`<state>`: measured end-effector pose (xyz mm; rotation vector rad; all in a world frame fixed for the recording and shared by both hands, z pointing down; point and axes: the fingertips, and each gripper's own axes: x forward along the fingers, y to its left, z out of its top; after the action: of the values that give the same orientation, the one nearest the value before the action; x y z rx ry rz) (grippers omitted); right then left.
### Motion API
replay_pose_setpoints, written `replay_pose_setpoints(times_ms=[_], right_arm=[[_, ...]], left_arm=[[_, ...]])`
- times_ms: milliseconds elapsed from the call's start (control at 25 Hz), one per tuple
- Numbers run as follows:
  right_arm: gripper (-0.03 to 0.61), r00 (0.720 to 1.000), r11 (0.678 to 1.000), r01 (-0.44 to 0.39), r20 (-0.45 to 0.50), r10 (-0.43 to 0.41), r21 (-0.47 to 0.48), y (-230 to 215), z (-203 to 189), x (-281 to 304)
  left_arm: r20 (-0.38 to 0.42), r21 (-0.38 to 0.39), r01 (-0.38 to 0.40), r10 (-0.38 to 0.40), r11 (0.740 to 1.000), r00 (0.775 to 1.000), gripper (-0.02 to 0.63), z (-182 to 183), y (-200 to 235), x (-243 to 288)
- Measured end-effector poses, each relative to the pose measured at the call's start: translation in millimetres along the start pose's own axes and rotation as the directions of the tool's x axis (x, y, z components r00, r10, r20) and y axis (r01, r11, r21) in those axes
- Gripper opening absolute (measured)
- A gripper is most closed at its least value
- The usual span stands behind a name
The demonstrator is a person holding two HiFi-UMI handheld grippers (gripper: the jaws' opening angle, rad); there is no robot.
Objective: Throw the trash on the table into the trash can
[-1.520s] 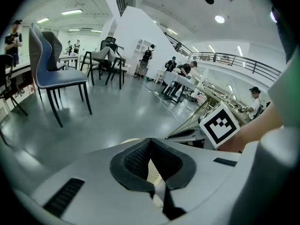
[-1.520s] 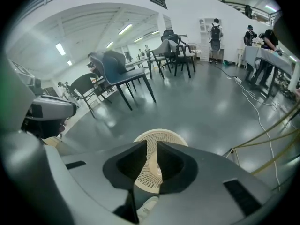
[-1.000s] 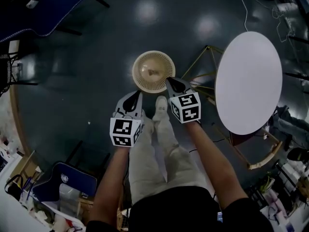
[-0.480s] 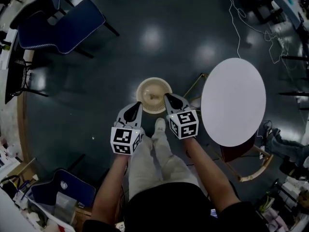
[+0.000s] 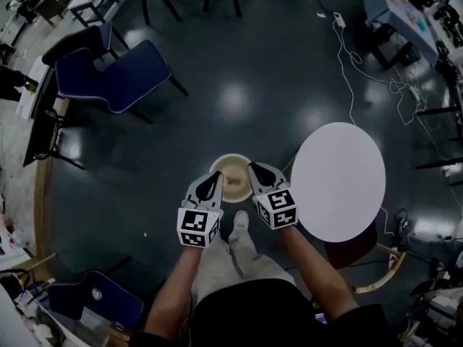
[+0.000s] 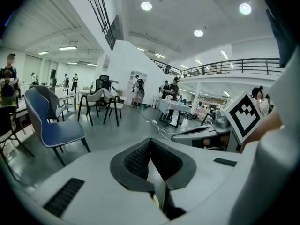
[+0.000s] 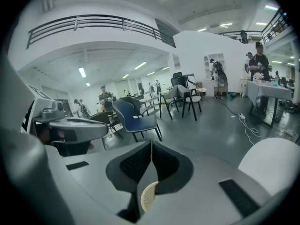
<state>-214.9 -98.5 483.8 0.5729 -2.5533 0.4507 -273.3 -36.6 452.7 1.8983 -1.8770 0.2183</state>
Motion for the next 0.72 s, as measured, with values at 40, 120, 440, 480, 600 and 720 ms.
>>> replay_pose_setpoints(times_ms=[40,120,440,480,600,720], right_arm=[[0.028,1.0,1.0,0.002,0.014,-0.002,-0.006,-0.5,8.5,-2.9],[0.028,0.999,1.0,0.009,0.049,-0.008,-0.021,-1.8,27.5,-7.7],[0.028,0.989,0.998,-0.005,0.149,0.013,-0.057,28.9,86.3,-43.0],[0.028,0.987,0.997,-0.01,0.162,0.021,-0.071,36.4,91.8,-48.8],[0.023,0.979,0.994,-0.02,0.2,0.041,-0.106,62.1,104.5,-69.4],[0.02,0.972,0.993,-0.03,0.229,0.057,-0.118,87.4,115.3,-90.4]], left_arm=[[0.012,0.005,-0.001,0.001,1.0,1.0,0.008,8.1,-0.7,-1.2],[0.036,0.012,0.007,-0.007,1.0,0.999,0.008,24.6,-1.8,-2.2],[0.105,0.023,0.021,-0.024,0.999,0.994,0.008,73.9,-17.8,-35.3],[0.118,0.023,0.022,-0.025,0.999,0.993,0.008,78.4,-20.0,-42.4],[0.151,0.023,0.023,-0.026,0.999,0.988,0.008,89.1,-27.6,-71.7],[0.181,0.026,0.023,-0.028,0.999,0.983,0.008,100.1,-33.9,-104.6]])
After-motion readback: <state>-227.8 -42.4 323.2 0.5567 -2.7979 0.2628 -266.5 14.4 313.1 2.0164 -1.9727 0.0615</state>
